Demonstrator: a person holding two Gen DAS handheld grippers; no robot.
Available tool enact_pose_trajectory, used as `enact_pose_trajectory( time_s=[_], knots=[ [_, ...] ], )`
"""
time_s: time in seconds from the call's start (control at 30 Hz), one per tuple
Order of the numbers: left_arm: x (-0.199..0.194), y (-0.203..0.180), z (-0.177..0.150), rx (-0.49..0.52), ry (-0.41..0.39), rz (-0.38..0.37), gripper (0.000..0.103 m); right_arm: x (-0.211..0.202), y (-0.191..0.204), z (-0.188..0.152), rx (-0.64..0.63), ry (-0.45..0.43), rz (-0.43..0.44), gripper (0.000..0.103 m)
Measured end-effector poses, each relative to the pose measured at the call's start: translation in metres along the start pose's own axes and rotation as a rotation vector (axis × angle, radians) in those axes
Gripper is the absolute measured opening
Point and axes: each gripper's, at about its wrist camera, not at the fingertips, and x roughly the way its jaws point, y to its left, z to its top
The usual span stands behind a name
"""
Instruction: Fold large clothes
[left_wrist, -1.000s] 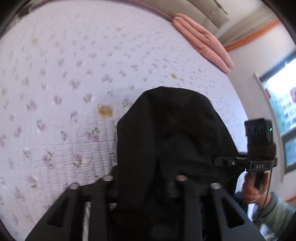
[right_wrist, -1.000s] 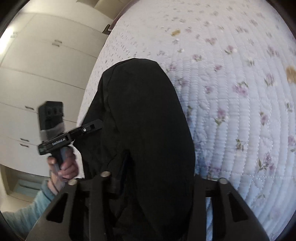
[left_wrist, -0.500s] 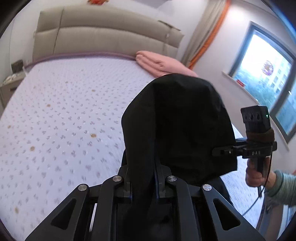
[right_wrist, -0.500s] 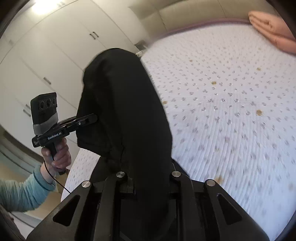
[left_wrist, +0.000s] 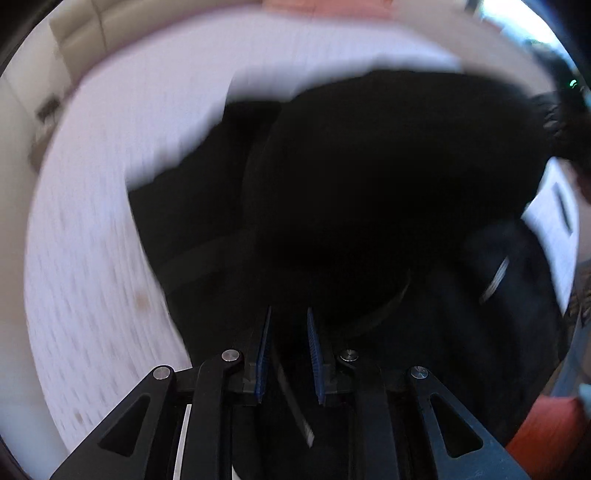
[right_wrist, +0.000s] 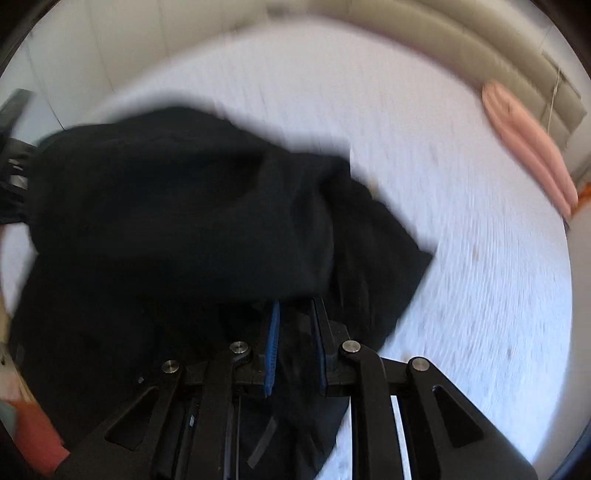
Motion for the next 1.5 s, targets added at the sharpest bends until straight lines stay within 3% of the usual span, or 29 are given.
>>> enact_pose_trajectory(
  time_s=[0.07, 0.13, 0.23, 0.3, 0.43, 0.5, 0.57, 0.7, 0.77, 0.83, 0.9, 0.97, 1.03, 1.17, 1.3, 1.37, 1.43, 1.5],
  knots=[
    [0.006, 0.019, -0.012, -0.094, 0.032, -0.026, 0.018, 0.014, -0.007, -0.014, 0.066, 0.06, 0.022, 0.02],
    [-0.009, 0.032, -0.014, -0.139, -0.009, -0.034, 0.018, 0.006, -0.016, -0.018, 0.151, 0.041, 0.08, 0.026],
    [-0.046, 0.043, 0.018, -0.168, -0.117, -0.001, 0.018, -0.022, -0.034, -0.005, 0.254, -0.04, 0.1, 0.062],
    [-0.069, 0.043, 0.045, -0.171, -0.188, -0.038, 0.019, -0.047, -0.039, 0.011, 0.296, -0.134, 0.143, 0.062],
    [-0.095, 0.024, 0.096, -0.158, -0.302, -0.062, 0.032, -0.07, -0.034, 0.046, 0.351, -0.239, 0.267, 0.062],
    [-0.086, 0.015, 0.108, -0.148, -0.315, -0.104, 0.034, -0.071, -0.014, 0.053, 0.339, -0.272, 0.271, 0.062],
    [-0.069, 0.001, 0.113, -0.123, -0.302, -0.121, 0.034, -0.058, 0.005, 0.057, 0.341, -0.243, 0.251, 0.062],
    [-0.013, -0.02, 0.087, -0.119, -0.159, -0.15, 0.034, 0.002, 0.043, 0.039, 0.335, -0.09, 0.294, 0.062],
    [0.024, -0.019, 0.059, -0.174, -0.05, -0.182, 0.033, 0.04, 0.054, 0.023, 0.278, 0.012, 0.246, 0.059],
    [0.048, -0.018, 0.042, -0.223, -0.02, -0.206, 0.033, 0.073, 0.067, 0.001, 0.277, 0.089, 0.236, 0.061],
    [0.053, -0.024, 0.037, -0.211, -0.079, -0.169, 0.033, 0.083, 0.069, -0.01, 0.332, 0.038, 0.24, 0.064],
    [0.056, -0.028, 0.04, -0.215, -0.085, -0.125, 0.033, 0.083, 0.075, -0.009, 0.332, 0.024, 0.214, 0.07],
    [0.051, -0.026, 0.04, -0.234, -0.091, -0.127, 0.033, 0.078, 0.085, -0.01, 0.319, 0.027, 0.181, 0.071],
    [0.021, -0.017, 0.033, -0.287, -0.129, -0.203, 0.033, 0.047, 0.08, 0.004, 0.353, 0.032, 0.222, 0.07],
    [-0.029, -0.015, 0.02, -0.339, -0.21, -0.283, 0.034, -0.009, 0.077, 0.0, 0.361, -0.065, 0.265, 0.067],
    [-0.037, -0.012, 0.014, -0.383, -0.233, -0.368, 0.042, -0.025, 0.083, -0.008, 0.356, -0.077, 0.272, 0.063],
    [-0.026, -0.018, 0.01, -0.393, -0.202, -0.389, 0.044, -0.022, 0.091, -0.013, 0.34, -0.049, 0.249, 0.052],
    [0.008, -0.028, 0.004, -0.373, -0.117, -0.34, 0.044, 0.008, 0.095, -0.019, 0.332, 0.033, 0.198, 0.047]
  ],
)
